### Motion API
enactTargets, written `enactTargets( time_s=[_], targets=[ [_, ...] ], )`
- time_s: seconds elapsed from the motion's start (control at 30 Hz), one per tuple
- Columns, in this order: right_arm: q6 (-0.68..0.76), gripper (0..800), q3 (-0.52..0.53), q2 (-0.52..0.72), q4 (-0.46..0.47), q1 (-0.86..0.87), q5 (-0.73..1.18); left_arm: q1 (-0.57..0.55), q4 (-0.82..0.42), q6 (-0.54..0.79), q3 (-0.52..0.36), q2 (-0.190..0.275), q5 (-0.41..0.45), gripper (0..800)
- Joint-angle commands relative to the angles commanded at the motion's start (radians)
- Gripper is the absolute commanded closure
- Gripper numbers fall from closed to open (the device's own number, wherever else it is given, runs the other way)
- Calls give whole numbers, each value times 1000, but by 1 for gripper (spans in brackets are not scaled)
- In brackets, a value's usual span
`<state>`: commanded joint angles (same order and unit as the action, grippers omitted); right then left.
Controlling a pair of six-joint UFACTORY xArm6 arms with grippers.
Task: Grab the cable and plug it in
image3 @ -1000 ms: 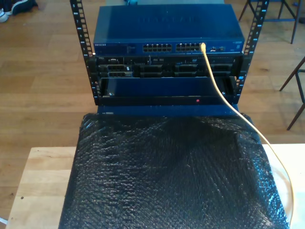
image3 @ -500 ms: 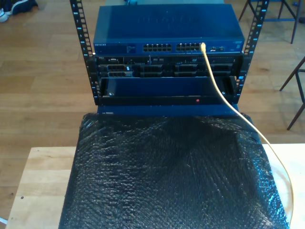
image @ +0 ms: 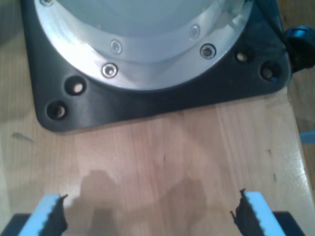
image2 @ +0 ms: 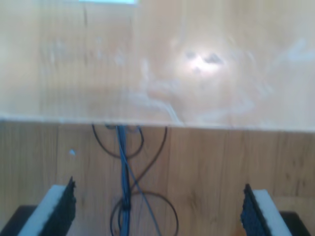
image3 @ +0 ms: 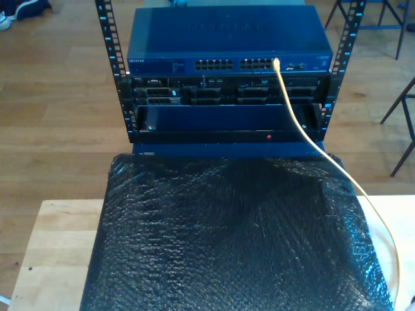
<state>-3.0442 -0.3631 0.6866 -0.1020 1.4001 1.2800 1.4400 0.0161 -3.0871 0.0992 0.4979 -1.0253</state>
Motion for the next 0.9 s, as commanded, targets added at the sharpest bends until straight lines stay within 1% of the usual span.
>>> enactTargets(
  time_s=[0.37,0.6,0.77,0.9],
  targets=[
    [-18,3,101,5,2,21,-68,0,0,0,0,0,0,0],
    [-18,3,167,6,3,21,-169,0,0,0,0,0,0,0],
    [-18,3,172,11,29,20,-176,0,0,0,0,0,0,0],
    [-18,3,178,20,31,20,-176,0,0,0,0,0,0,0]
  ],
)
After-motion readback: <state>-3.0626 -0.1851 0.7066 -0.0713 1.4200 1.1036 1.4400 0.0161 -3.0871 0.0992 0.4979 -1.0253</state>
